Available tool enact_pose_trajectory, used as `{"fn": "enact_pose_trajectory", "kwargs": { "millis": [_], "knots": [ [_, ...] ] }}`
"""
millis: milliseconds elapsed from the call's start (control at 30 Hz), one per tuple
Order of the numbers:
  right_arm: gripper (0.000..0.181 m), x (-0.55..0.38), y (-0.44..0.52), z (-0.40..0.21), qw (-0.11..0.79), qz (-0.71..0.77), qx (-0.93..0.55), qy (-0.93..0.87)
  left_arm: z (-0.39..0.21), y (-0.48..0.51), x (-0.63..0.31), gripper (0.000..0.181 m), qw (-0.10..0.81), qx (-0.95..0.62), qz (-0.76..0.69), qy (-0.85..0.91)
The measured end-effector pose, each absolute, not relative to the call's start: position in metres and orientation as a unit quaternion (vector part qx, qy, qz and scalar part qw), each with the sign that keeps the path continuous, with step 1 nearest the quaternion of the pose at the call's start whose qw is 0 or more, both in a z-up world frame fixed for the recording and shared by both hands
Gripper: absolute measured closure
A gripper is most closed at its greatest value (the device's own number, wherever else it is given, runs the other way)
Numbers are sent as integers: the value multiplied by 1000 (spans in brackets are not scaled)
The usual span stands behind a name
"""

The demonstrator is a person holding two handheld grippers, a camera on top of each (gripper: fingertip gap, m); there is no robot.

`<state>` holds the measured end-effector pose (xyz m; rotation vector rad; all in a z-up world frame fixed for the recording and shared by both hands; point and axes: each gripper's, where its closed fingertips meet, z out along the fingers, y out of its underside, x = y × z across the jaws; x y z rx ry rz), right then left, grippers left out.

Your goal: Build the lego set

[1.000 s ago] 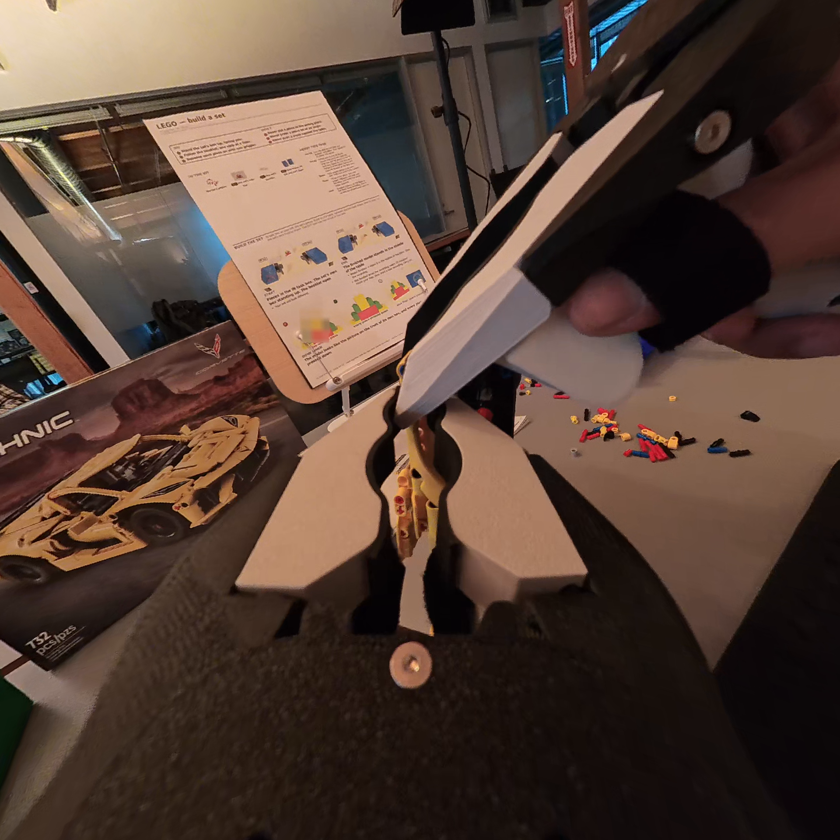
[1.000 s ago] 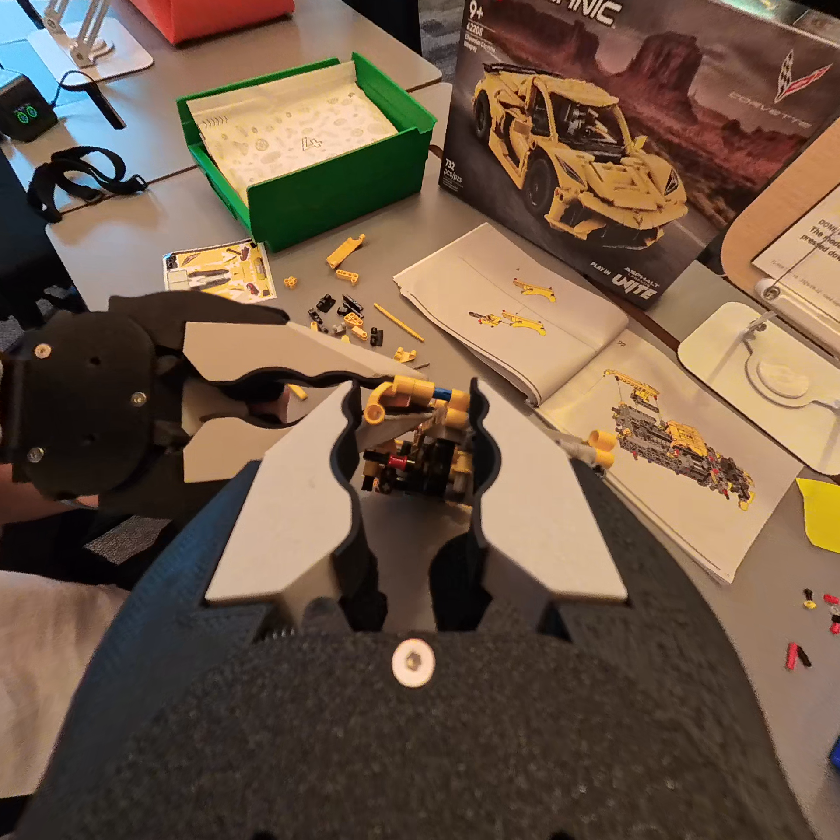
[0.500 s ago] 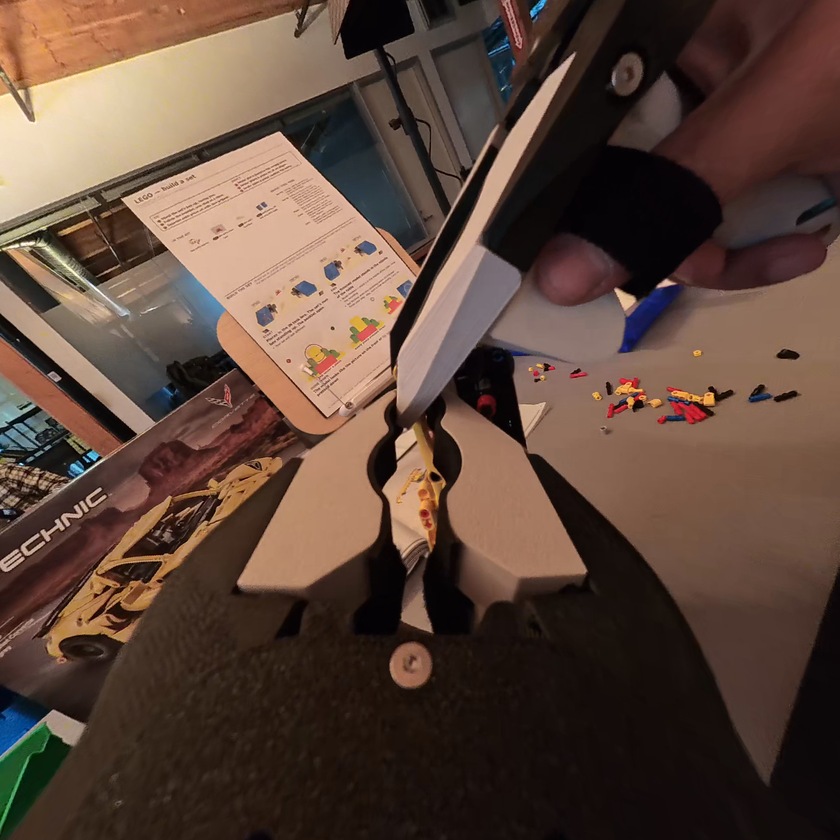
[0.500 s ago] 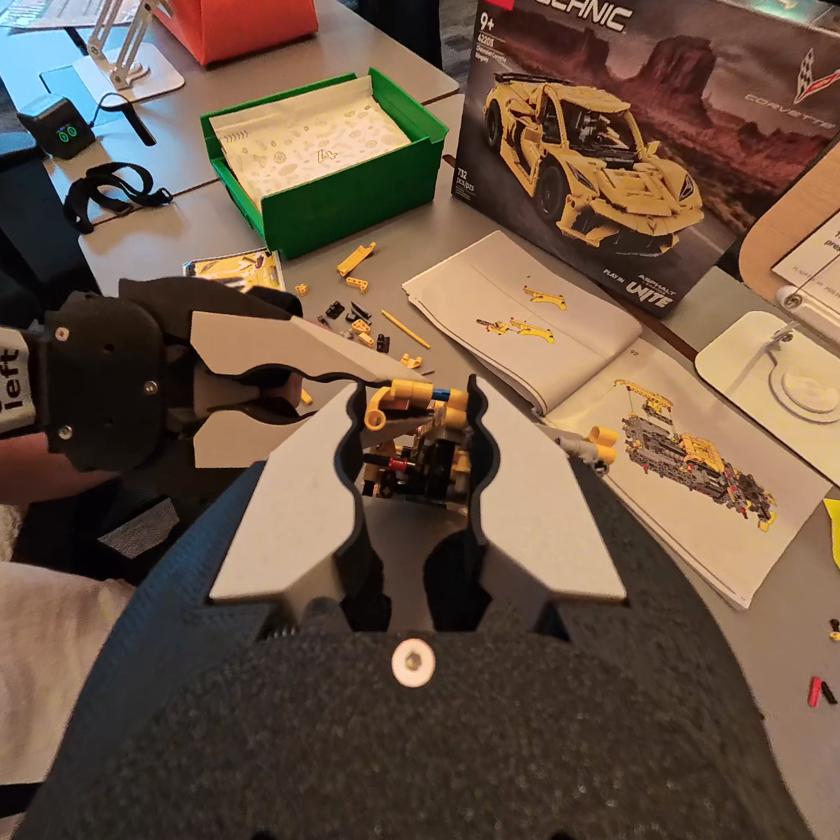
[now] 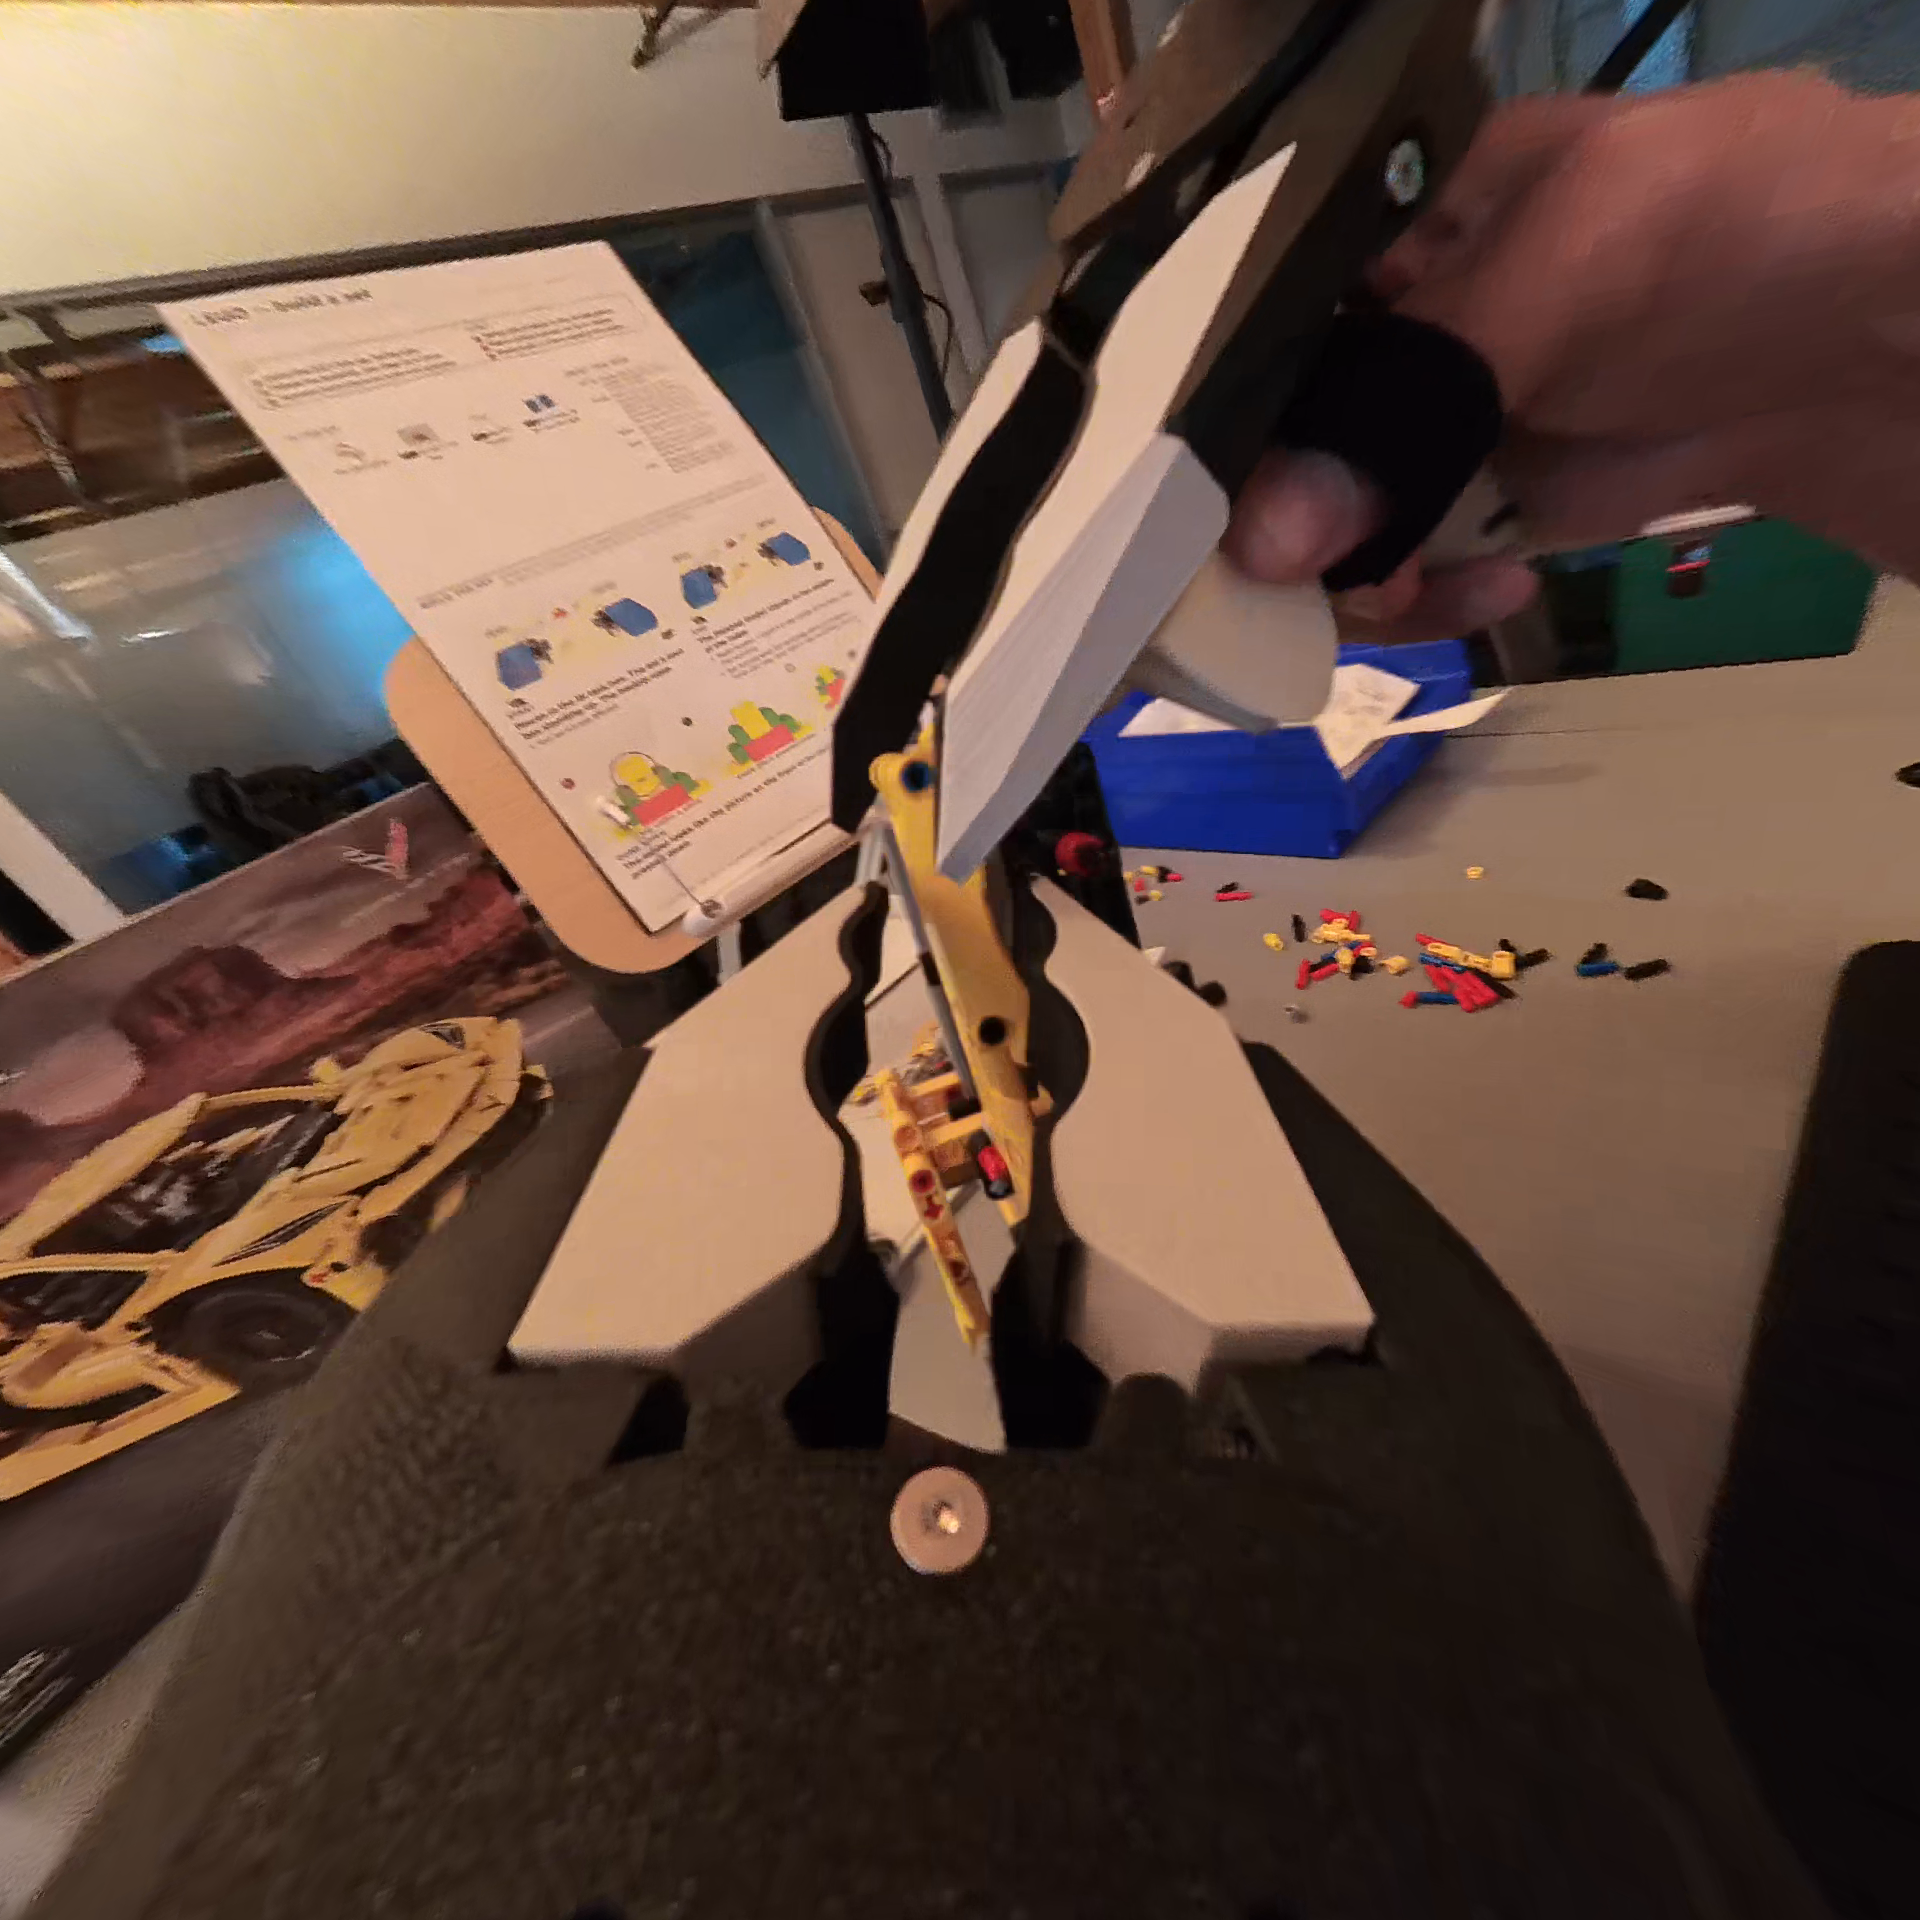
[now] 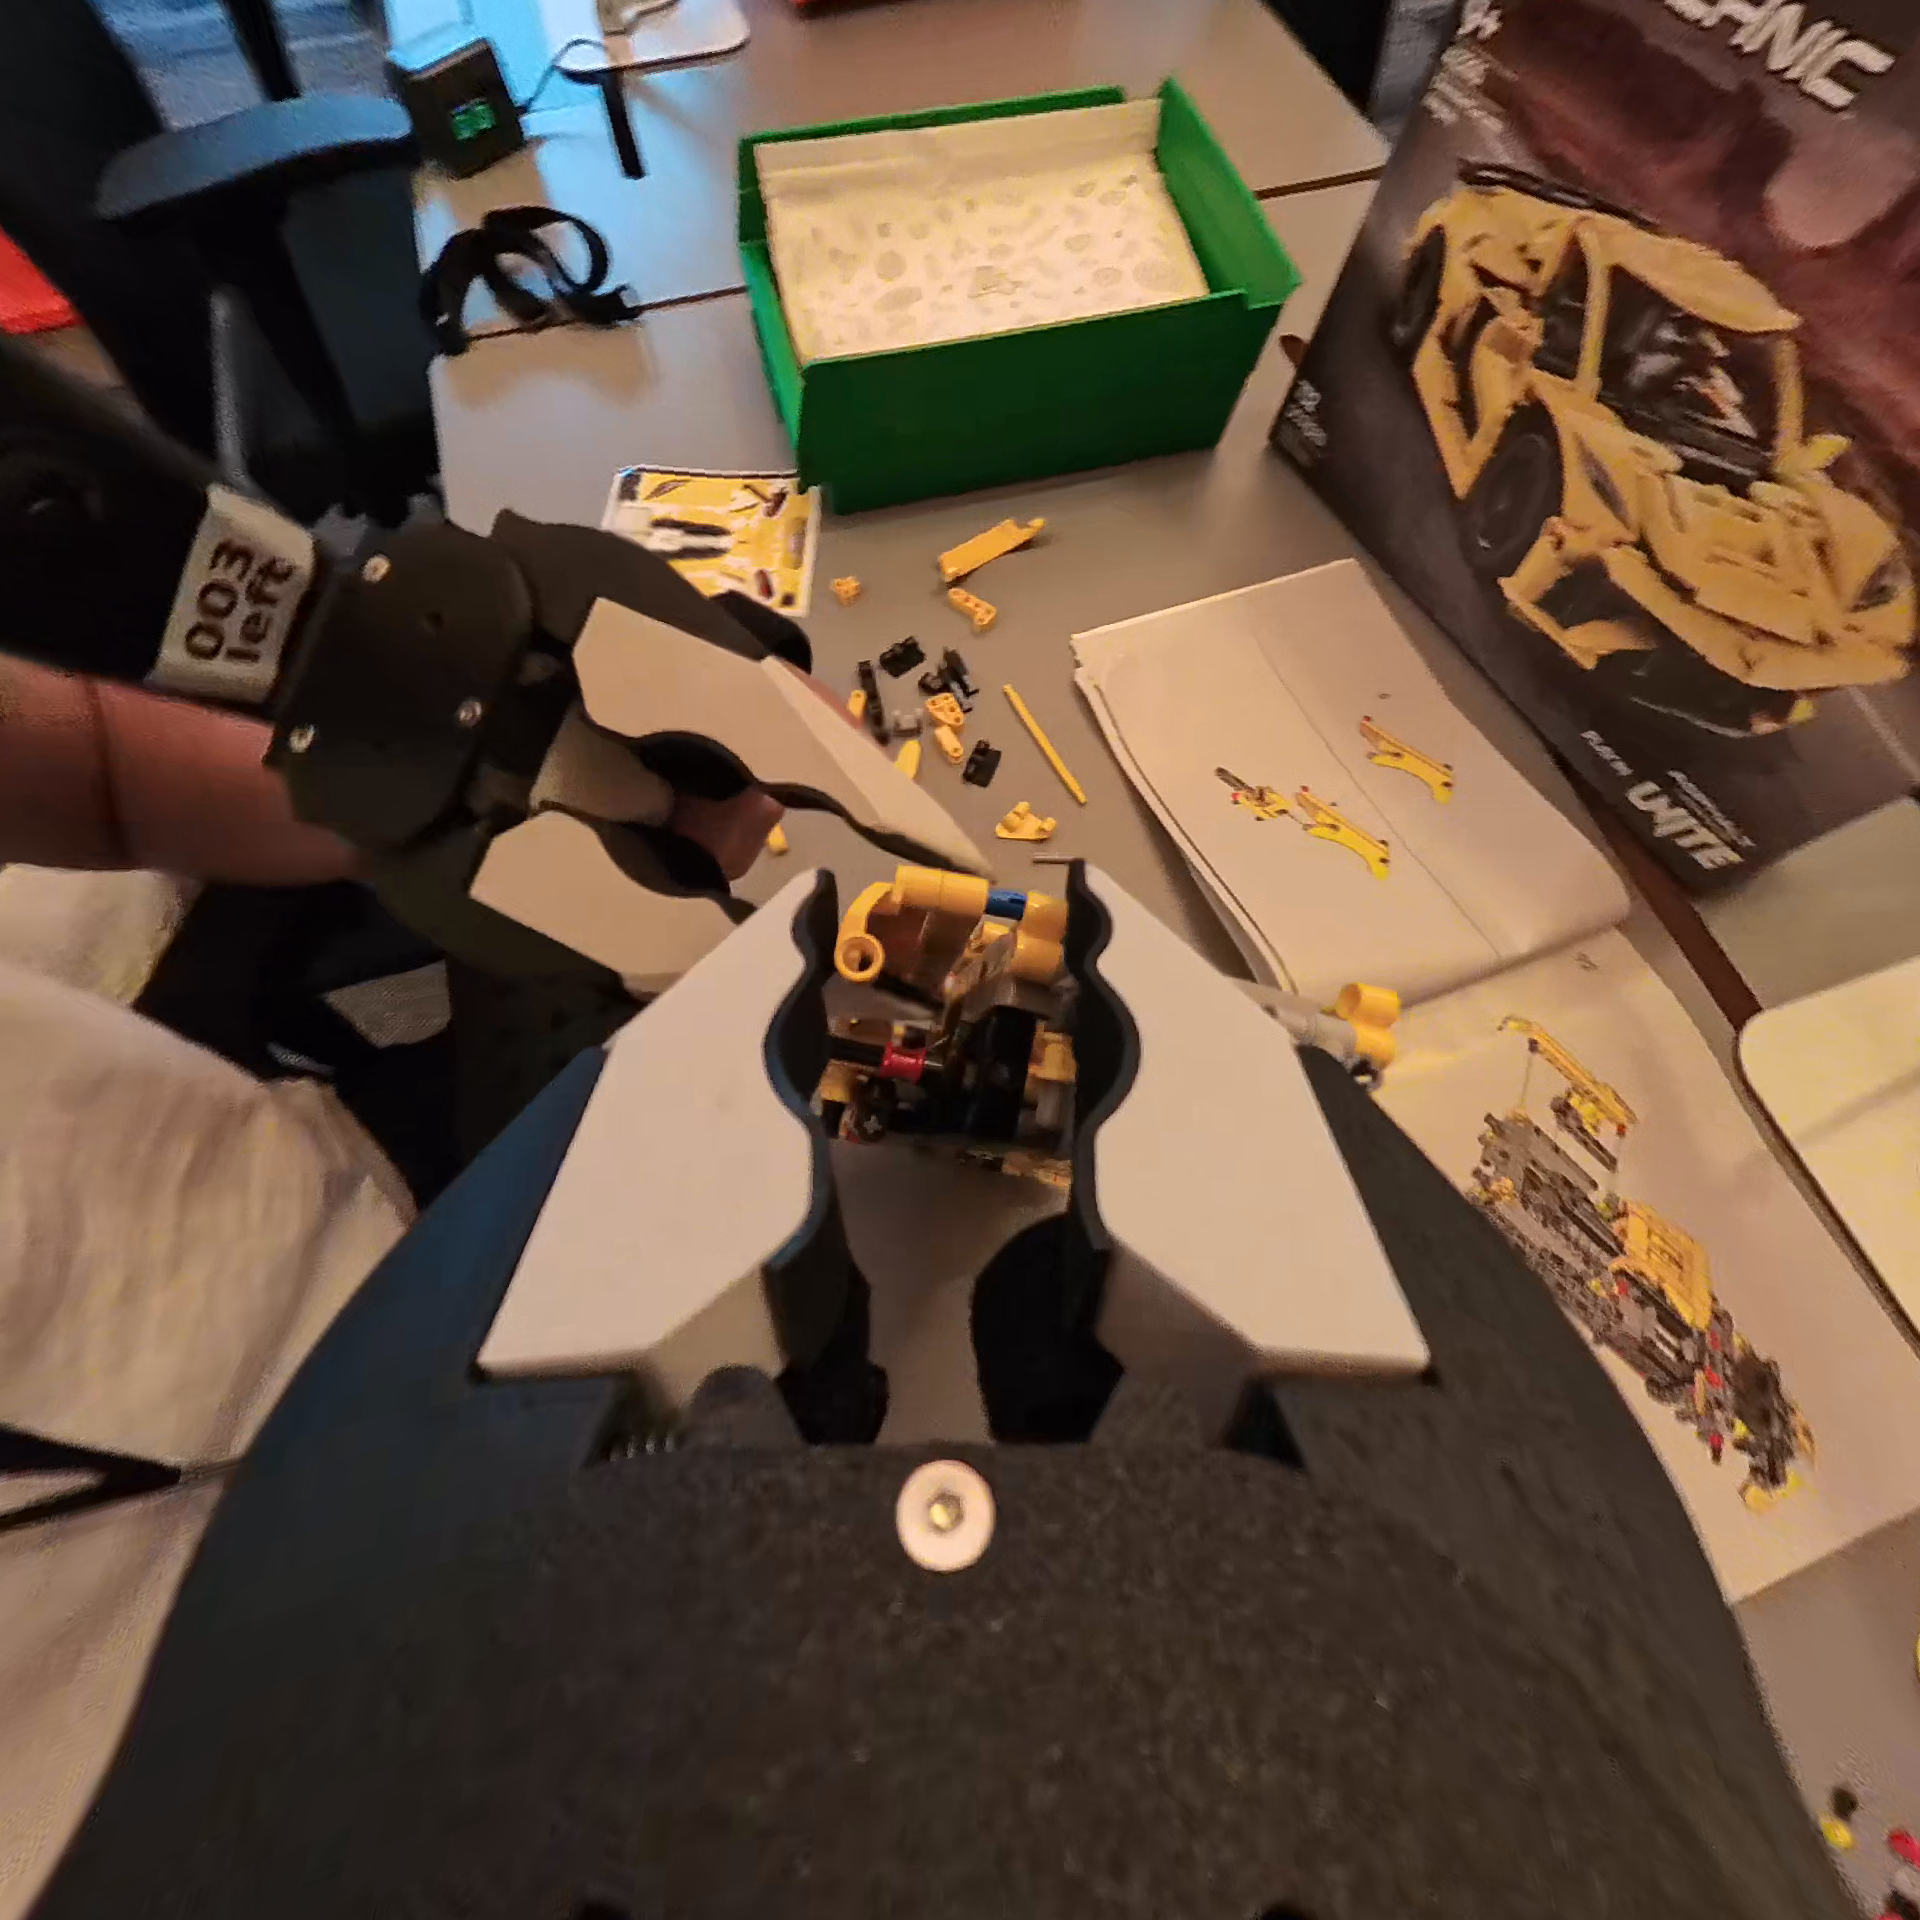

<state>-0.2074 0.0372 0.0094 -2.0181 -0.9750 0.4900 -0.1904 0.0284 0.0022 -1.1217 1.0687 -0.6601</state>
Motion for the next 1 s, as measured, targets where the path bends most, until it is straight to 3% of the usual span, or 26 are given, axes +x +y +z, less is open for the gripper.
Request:
{"fn": "enact_pose_trajectory", "kwargs": {
  "millis": [67,167,267,433,567,733,1000],
  "knots": [
    [138,-206,34,9,401,212,-782,-427,1,22,-194,151,647,-487,-332,483],
    [138,-208,25,9,381,237,-748,-489,-5,20,-197,129,574,-488,-427,500],
    [138,-208,21,8,361,246,-730,-525,-9,18,-196,124,506,-475,-488,530],
    [138,-215,10,7,346,259,-684,-587,-10,7,-193,125,448,-456,-509,577],
    [138,-218,12,8,337,277,-668,-602,-10,0,-190,141,438,-443,-521,583],
    [138,-218,3,7,325,292,-634,-639,-16,-7,-184,138,408,-443,-562,566],
    [132,-214,8,8,285,236,-671,-643,-16,-2,-179,142,463,-446,-539,544]
  ]
}}
